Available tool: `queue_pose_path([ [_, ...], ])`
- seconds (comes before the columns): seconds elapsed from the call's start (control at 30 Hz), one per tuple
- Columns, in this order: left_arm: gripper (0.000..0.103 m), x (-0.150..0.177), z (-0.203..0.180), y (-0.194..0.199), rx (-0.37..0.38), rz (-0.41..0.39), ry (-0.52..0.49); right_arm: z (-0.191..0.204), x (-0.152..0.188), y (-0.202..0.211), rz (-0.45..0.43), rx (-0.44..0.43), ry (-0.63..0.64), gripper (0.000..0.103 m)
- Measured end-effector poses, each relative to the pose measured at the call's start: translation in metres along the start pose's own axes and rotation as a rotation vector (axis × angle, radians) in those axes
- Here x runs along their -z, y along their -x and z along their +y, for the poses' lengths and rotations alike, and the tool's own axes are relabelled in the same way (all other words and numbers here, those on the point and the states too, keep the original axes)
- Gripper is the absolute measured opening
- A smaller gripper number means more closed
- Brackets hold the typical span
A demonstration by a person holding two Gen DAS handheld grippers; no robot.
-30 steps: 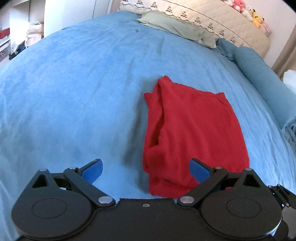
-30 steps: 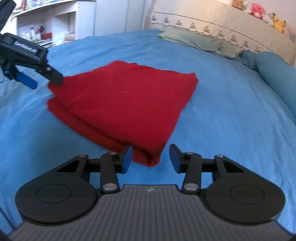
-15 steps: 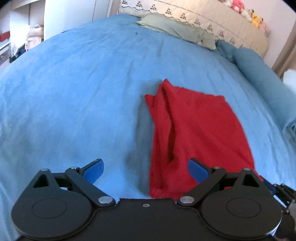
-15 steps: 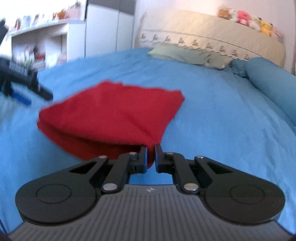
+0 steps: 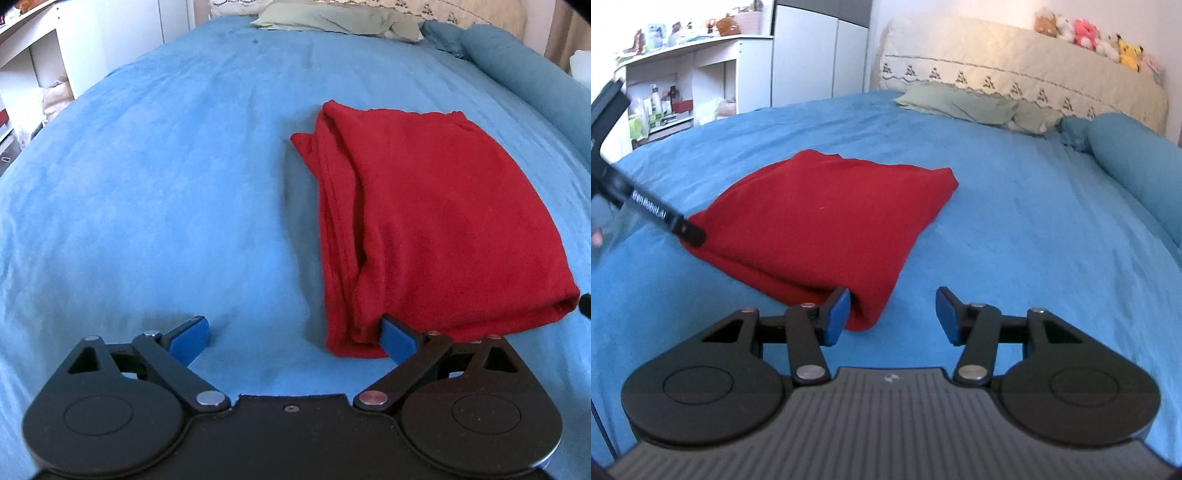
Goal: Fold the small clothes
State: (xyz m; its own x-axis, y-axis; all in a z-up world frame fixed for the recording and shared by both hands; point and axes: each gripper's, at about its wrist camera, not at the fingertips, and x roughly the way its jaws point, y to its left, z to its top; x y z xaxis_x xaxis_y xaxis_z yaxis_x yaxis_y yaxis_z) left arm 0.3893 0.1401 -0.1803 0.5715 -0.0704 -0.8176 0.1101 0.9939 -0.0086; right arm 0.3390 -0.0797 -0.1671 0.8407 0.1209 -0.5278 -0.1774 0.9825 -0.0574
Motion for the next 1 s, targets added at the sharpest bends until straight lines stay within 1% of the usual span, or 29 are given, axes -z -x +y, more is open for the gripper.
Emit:
queue_pose_path([
  [0.03, 0.099, -0.003, 0.0, 0.003, 0.002, 0.006, 0.003, -0.004, -0.002, 0.003, 0.007, -0.003, -0.022, 0.07],
  [0.07, 0.098, -0.007, 0.0, 0.009, 0.007, 0.003, 0.003, -0.01, -0.006, 0.005, 0.016, -0.014, -0.048, 0.081],
  [0.1, 0.098, -0.012, 0.001, 0.019, 0.013, -0.015, -0.003, -0.014, -0.01, 0.008, 0.026, -0.028, -0.062, 0.087],
  [0.13, 0.098, -0.019, 0.002, 0.031, 0.018, -0.043, -0.017, -0.02, -0.017, 0.011, 0.035, -0.044, -0.068, 0.098],
  [0.17, 0.1, -0.026, 0.003, 0.044, 0.025, -0.071, -0.038, -0.025, -0.024, 0.016, 0.029, -0.053, -0.065, 0.103],
  [0.2, 0.103, -0.036, 0.004, 0.054, 0.031, -0.094, -0.061, -0.031, -0.032, 0.022, 0.013, -0.066, -0.061, 0.103],
  [0.27, 0.103, -0.055, 0.004, 0.066, 0.039, -0.119, -0.105, -0.044, -0.053, 0.03, -0.007, -0.089, -0.075, 0.103],
  [0.3, 0.103, -0.067, 0.004, 0.065, 0.053, -0.107, -0.118, -0.051, -0.064, 0.03, -0.007, -0.103, -0.099, 0.103],
  [0.33, 0.103, -0.079, 0.005, 0.059, 0.08, -0.071, -0.116, -0.059, -0.077, 0.027, 0.01, -0.119, -0.131, 0.103],
  [0.37, 0.103, -0.09, 0.008, 0.05, 0.114, -0.024, -0.099, -0.065, -0.087, 0.02, 0.048, -0.129, -0.163, 0.103],
  [0.4, 0.103, -0.1, 0.011, 0.036, 0.164, 0.03, -0.058, -0.07, -0.099, 0.007, 0.111, -0.142, -0.207, 0.103],
  [0.5, 0.103, -0.11, 0.024, -0.003, 0.304, 0.112, 0.083, -0.084, -0.111, -0.033, 0.255, -0.188, -0.355, 0.103],
  [0.53, 0.103, -0.11, 0.027, -0.016, 0.356, 0.13, 0.129, -0.088, -0.109, -0.046, 0.281, -0.213, -0.412, 0.103],
  [0.57, 0.102, -0.109, 0.026, -0.026, 0.392, 0.145, 0.161, -0.091, -0.106, -0.057, 0.3, -0.234, -0.457, 0.103],
  [0.6, 0.099, -0.107, 0.026, -0.037, 0.415, 0.157, 0.189, -0.093, -0.101, -0.068, 0.317, -0.239, -0.503, 0.103],
  [0.63, 0.096, -0.104, 0.024, -0.046, 0.424, 0.167, 0.209, -0.095, -0.095, -0.077, 0.328, -0.247, -0.549, 0.103],
  [0.7, 0.088, -0.098, 0.02, -0.061, 0.427, 0.184, 0.227, -0.095, -0.083, -0.091, 0.342, -0.279, -0.614, 0.097],
  [0.73, 0.086, -0.095, 0.019, -0.066, 0.414, 0.185, 0.231, -0.095, -0.078, -0.097, 0.349, -0.29, -0.634, 0.093],
  [0.83, 0.084, -0.091, 0.016, -0.07, 0.407, 0.156, 0.23, -0.088, -0.067, -0.111, 0.372, -0.31, -0.65, 0.087],
  [0.87, 0.074, -0.088, 0.015, -0.069, 0.41, 0.146, 0.229, -0.087, -0.065, -0.115, 0.38, -0.31, -0.647, 0.081],
  [0.9, 0.048, -0.086, 0.013, -0.068, 0.427, 0.15, 0.223, -0.084, -0.064, -0.117, 0.379, -0.308, -0.642, 0.075],
  [0.93, 0.044, -0.086, 0.012, -0.068, 0.432, 0.158, 0.222, -0.082, -0.065, -0.119, 0.374, -0.319, -0.638, 0.058],
  [0.97, 0.037, -0.087, 0.011, -0.065, 0.426, 0.151, 0.221, -0.079, -0.065, -0.12, 0.374, -0.32, -0.634, 0.047],
  [1.0, 0.028, -0.089, 0.01, -0.059, 0.425, 0.139, 0.211, -0.077, -0.068, -0.118, 0.366, -0.309, -0.622, 0.043],
])
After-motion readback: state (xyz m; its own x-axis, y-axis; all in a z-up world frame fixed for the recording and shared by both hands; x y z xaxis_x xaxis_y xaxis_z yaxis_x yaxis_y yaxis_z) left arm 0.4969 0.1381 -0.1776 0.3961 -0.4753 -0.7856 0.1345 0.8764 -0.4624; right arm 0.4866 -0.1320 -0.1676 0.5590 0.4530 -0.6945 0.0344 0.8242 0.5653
